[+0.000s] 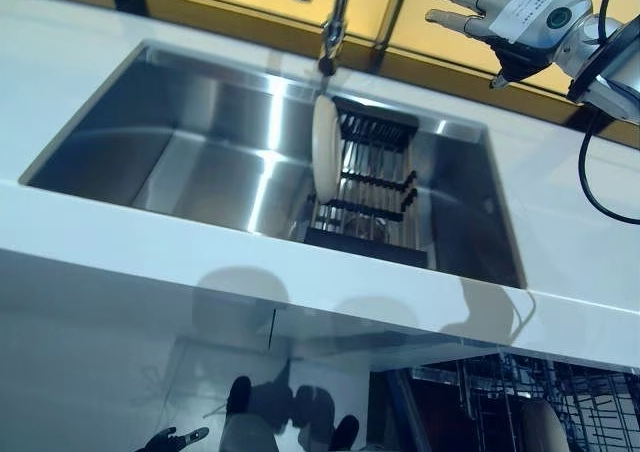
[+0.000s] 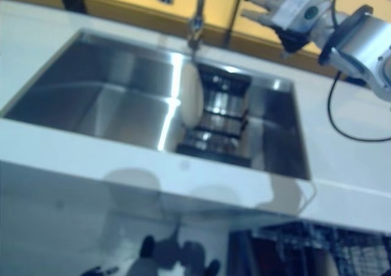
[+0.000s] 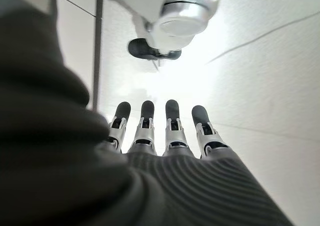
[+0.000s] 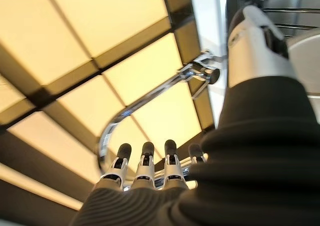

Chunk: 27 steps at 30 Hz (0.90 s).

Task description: Take plates into dishwasher

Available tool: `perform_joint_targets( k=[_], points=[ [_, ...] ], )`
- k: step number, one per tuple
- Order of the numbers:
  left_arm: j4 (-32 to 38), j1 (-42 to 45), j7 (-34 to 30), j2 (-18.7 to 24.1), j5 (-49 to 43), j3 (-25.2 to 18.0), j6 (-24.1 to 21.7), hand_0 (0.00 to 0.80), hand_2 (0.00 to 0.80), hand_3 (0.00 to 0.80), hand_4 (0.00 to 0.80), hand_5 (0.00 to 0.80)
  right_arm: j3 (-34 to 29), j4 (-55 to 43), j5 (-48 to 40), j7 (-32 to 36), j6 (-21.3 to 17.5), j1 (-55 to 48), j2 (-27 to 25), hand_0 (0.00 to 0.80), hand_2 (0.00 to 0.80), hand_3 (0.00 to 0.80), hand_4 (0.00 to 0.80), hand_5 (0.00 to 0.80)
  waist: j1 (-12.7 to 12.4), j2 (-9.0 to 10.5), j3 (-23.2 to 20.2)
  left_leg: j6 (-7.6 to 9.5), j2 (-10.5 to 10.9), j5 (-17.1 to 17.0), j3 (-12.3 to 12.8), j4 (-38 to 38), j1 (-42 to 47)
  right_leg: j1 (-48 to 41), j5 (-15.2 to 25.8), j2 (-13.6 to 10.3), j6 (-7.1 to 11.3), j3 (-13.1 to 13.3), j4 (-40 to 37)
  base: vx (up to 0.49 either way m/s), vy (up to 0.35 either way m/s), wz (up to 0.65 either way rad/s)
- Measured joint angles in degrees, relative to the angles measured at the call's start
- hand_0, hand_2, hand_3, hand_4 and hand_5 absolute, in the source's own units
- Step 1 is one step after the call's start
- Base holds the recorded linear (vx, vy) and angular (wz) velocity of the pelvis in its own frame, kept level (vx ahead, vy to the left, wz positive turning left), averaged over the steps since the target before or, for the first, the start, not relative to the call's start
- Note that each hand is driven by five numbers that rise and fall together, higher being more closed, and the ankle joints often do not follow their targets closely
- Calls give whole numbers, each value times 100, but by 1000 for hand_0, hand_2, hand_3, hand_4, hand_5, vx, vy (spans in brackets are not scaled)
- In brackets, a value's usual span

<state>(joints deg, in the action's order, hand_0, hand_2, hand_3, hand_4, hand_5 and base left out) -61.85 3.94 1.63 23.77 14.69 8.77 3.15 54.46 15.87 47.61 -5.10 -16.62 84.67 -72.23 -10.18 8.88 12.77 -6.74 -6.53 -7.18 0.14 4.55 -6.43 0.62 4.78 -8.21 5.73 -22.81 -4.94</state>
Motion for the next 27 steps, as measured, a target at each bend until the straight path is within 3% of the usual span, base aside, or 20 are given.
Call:
perform_joint_targets(
  k=[10,27],
  points=[
    [106,-258,0,14,239,7,-110,0,0,0,0,0,61,-2,-9,161,220,212,510,0,0,0,0,0,-189,-217,457,4,33,-14,-127,7,-156,75,-10,-11,13,-101,0,-22,49,7],
    [219,-388,-57,26,299,10,-140,0,0,0,0,0,75,0,-207,220,410,335,1072,0,0,0,0,0,-192,-188,606,1,36,-27,-189,-1,-224,98,-17,-8,17,-153,-1,0,3,1]
  ],
)
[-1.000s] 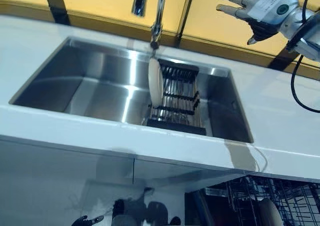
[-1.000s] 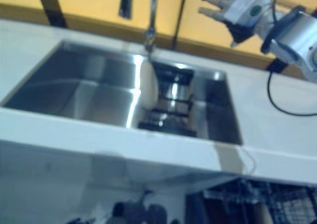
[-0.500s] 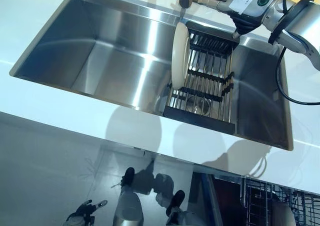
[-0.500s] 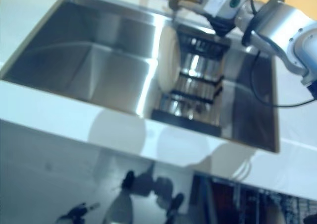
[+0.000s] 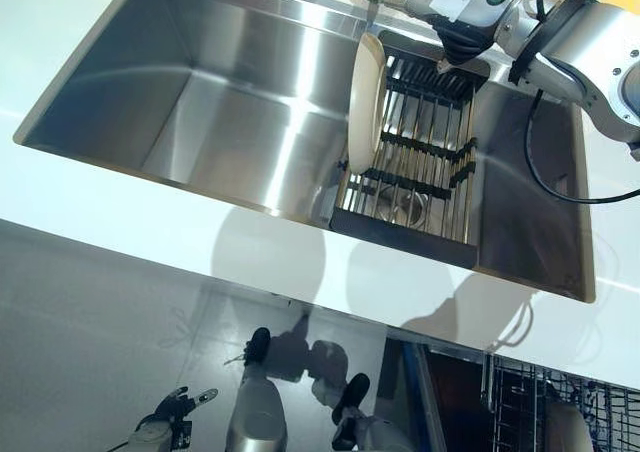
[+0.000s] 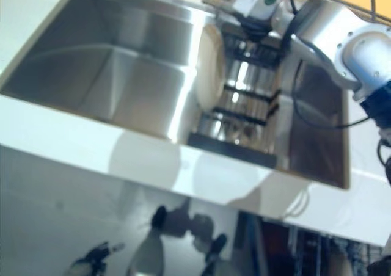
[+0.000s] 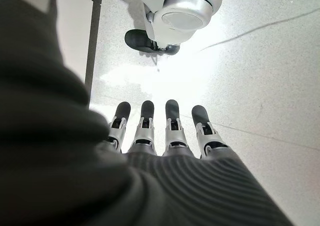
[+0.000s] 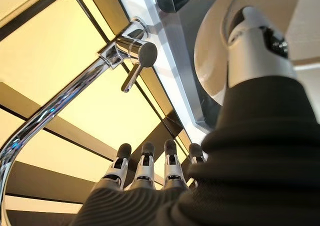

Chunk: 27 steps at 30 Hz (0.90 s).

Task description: Take plates into dishwasher

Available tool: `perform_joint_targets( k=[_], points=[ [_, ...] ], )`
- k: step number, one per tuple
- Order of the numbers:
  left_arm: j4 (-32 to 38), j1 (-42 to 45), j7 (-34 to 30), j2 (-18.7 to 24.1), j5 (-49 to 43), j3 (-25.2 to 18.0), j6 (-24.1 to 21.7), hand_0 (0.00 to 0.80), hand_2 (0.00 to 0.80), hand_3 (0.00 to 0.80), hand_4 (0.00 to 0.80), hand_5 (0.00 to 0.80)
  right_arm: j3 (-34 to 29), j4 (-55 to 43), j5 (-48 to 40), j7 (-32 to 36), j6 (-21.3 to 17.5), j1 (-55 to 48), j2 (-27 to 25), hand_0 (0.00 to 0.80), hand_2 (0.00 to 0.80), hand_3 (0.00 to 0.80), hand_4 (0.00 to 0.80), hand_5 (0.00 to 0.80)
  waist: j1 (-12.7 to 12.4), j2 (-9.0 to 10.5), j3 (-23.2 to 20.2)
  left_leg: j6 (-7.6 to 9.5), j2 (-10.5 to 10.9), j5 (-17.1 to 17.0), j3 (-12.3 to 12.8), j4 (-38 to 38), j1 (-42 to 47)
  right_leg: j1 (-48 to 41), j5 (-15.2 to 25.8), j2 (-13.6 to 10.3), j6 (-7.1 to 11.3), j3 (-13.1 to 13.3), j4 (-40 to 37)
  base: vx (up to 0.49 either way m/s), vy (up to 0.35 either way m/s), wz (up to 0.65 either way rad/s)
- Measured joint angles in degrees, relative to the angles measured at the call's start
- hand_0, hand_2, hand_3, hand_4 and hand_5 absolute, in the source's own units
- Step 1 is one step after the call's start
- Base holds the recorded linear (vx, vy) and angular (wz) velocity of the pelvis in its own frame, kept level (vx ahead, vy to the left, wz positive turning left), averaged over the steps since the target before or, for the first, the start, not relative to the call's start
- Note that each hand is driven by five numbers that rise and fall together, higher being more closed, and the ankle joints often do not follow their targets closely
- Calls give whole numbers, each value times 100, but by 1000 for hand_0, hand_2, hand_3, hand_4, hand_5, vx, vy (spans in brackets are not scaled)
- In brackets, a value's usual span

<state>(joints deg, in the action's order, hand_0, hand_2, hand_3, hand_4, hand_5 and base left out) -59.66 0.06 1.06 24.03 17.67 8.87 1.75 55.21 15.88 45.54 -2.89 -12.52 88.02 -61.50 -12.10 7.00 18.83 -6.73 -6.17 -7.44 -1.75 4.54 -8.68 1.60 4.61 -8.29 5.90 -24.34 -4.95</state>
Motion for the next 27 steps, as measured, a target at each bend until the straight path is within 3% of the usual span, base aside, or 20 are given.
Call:
perform_joint_targets(
  k=[27],
  points=[
    [-15,-20,-96,113,14,-9,-67,0,0,0,0,0,182,-229,-168,456,3,10,252,0,0,0,0,0,-20,163,101,-5,-1,-3,-37,-26,-112,67,0,7,0,-48,0,0,0,0]
  ],
)
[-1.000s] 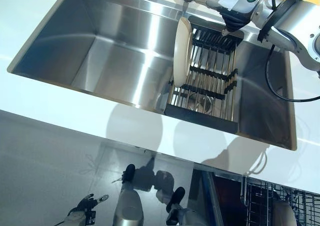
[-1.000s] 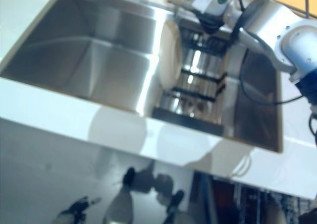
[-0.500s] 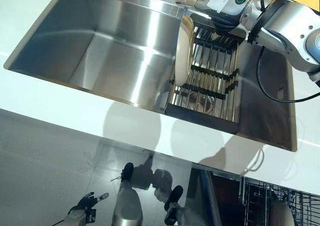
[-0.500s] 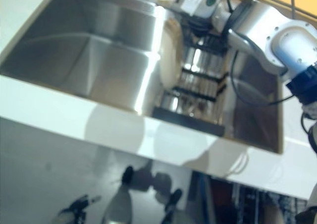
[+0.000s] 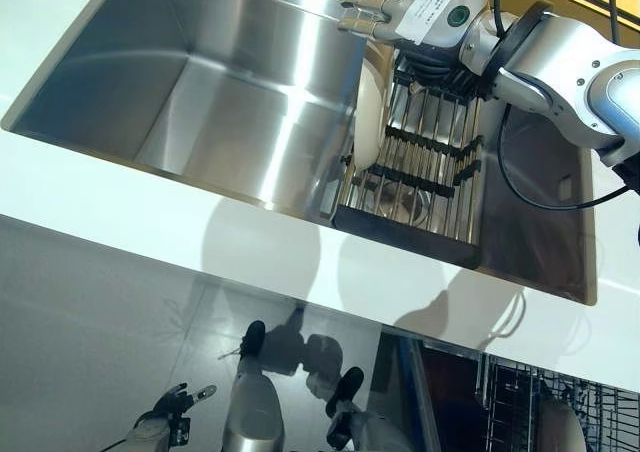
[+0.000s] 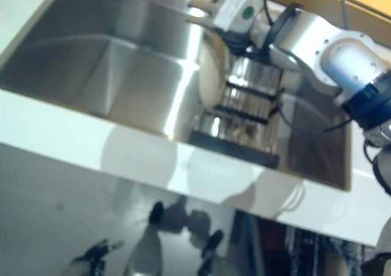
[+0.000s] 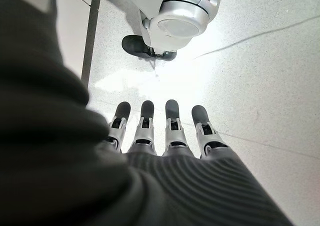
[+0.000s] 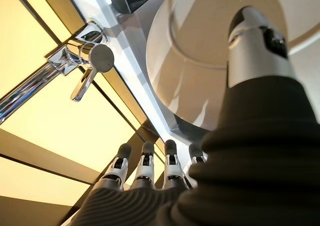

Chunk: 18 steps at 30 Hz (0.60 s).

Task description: Take plates into dishwasher

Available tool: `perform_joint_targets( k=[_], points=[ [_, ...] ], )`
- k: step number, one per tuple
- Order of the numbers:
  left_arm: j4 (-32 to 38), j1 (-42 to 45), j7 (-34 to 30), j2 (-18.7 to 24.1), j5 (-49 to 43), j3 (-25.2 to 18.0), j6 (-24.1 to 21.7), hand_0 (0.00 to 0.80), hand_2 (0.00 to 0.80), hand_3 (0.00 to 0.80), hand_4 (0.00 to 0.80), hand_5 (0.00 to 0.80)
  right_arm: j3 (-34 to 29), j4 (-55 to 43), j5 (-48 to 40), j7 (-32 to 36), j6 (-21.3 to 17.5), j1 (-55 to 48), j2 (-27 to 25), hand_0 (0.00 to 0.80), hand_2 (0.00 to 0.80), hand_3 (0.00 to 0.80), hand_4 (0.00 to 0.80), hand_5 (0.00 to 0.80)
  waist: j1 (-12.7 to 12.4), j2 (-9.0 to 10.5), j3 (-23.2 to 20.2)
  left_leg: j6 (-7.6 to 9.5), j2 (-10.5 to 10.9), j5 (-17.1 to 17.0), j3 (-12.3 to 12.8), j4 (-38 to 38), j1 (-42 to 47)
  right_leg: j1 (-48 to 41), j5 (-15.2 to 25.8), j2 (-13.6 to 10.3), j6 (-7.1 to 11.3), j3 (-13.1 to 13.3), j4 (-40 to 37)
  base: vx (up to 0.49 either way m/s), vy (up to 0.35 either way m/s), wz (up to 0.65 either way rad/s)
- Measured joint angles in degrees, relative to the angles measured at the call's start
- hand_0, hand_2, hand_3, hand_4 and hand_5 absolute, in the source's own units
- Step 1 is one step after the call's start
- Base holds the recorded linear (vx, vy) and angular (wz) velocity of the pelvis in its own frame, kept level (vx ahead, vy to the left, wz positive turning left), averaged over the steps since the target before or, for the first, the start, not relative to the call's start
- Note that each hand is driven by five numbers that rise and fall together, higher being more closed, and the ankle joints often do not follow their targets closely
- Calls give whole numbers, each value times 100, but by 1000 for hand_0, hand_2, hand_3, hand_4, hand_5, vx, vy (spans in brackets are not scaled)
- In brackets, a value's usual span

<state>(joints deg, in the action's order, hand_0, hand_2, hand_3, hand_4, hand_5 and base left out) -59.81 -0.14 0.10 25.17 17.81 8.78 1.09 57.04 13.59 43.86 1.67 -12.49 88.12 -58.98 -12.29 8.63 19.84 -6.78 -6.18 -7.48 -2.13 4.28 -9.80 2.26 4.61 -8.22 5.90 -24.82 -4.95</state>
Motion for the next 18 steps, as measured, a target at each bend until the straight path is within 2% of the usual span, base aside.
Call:
perform_joint_targets(
  k=[18],
  points=[
    [12,-78,-11,13,136,0,-166,0,0,0,0,0,12,-201,278,394,-184,1,16,0,0,0,0,0,-121,2,156,-1,0,-2,21,-10,-108,100,1,-2,-1,-2,0,0,0,0]
  ],
)
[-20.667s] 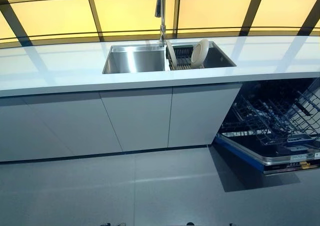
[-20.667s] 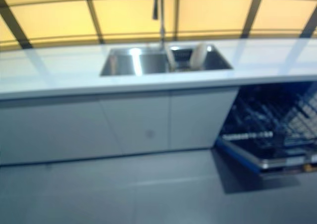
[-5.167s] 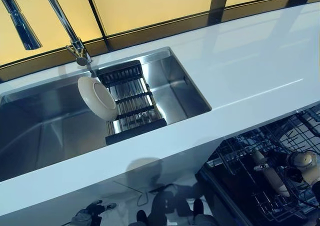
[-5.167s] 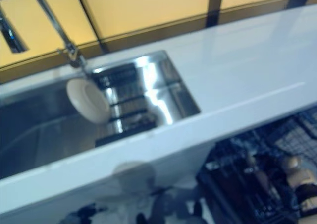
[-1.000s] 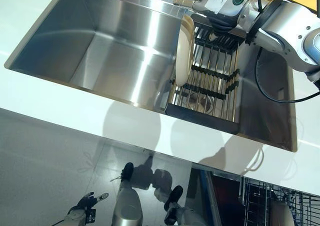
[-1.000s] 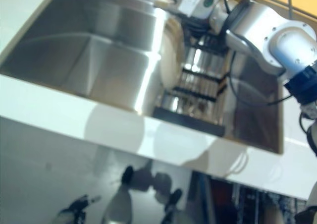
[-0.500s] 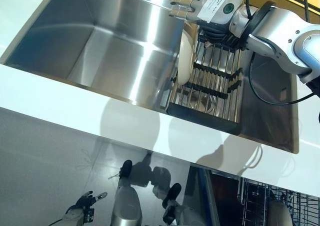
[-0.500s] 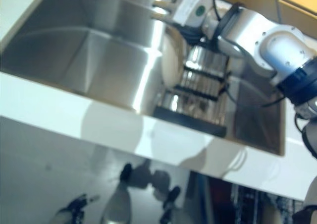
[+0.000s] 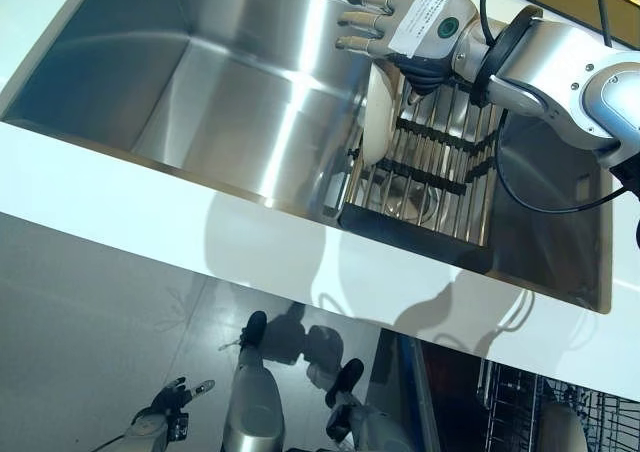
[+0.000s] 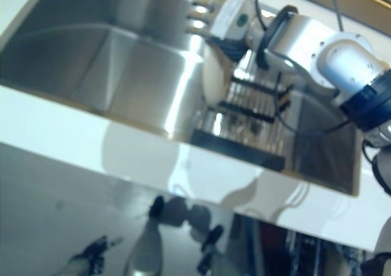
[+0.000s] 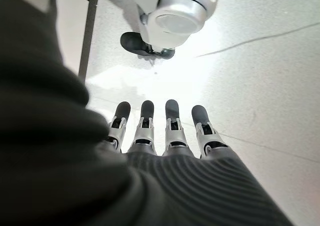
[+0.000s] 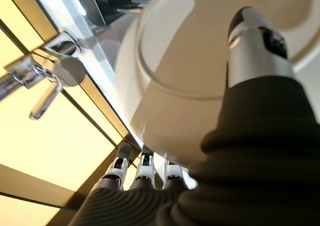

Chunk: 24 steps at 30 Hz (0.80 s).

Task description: Take plates into dishwasher

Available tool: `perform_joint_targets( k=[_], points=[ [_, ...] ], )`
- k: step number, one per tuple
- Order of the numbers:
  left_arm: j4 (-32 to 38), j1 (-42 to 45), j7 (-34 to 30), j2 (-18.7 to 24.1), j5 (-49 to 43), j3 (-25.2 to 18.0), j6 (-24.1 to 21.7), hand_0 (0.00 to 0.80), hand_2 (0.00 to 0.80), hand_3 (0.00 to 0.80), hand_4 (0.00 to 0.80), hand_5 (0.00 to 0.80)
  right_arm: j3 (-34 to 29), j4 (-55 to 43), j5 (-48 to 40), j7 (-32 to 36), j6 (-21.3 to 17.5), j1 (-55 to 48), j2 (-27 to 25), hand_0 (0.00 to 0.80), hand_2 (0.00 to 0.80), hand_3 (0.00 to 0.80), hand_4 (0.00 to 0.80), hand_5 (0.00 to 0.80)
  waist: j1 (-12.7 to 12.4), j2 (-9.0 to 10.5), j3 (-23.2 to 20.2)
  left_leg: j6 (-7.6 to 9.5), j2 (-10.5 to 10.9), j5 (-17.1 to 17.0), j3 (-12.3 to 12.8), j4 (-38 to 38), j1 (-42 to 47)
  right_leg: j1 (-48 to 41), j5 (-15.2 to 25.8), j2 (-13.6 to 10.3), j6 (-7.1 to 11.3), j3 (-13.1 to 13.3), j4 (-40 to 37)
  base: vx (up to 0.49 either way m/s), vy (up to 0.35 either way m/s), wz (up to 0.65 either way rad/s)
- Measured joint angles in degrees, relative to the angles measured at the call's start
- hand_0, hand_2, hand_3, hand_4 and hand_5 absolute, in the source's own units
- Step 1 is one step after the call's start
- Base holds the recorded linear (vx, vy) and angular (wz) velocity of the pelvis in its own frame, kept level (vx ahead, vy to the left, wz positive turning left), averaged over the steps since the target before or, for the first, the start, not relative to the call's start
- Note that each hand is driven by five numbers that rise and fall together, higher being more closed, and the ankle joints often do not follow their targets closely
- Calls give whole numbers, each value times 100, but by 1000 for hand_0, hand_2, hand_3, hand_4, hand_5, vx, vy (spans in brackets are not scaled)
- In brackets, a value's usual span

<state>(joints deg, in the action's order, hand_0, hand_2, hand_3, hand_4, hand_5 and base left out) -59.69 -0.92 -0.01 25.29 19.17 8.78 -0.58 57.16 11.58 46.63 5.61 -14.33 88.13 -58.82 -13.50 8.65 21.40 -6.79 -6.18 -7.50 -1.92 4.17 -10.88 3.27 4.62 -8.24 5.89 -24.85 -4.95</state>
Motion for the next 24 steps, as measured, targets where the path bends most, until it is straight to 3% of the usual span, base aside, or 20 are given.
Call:
perform_joint_targets(
  k=[14,15,17,18,24],
  points=[
    [5,-17,-39,6,90,-1,-44,0,0,0,0,0,0,-164,434,359,-261,48,214,0,0,0,0,0,-4,-11,113,3,1,-17,-6,-8,-103,85,2,1,-1,-5,1,0,0,0],
    [9,-19,-43,6,90,-1,-49,0,0,0,0,0,1,-193,473,486,-300,59,214,311,311,311,311,311,-6,-9,117,3,0,-17,-6,-8,-106,85,1,2,-1,-10,1,0,0,0],
    [10,-19,-51,6,90,-1,-83,0,0,0,0,0,27,-212,554,747,-322,59,213,728,728,728,728,728,-2,-3,126,3,0,-17,-5,-8,-108,85,1,3,-1,-15,1,0,0,0],
    [9,-19,-57,10,91,-4,-100,0,0,0,0,0,108,-198,614,942,-325,59,206,800,800,800,800,800,0,5,131,2,0,-17,-5,-8,-107,84,1,3,-1,-16,1,0,0,0],
    [-2,-44,-121,35,91,-52,-145,0,0,0,0,0,408,-13,673,1400,-364,58,197,800,800,800,800,800,14,64,161,2,-8,-17,-2,-35,-81,50,3,11,-3,-16,1,0,0,0]
  ],
)
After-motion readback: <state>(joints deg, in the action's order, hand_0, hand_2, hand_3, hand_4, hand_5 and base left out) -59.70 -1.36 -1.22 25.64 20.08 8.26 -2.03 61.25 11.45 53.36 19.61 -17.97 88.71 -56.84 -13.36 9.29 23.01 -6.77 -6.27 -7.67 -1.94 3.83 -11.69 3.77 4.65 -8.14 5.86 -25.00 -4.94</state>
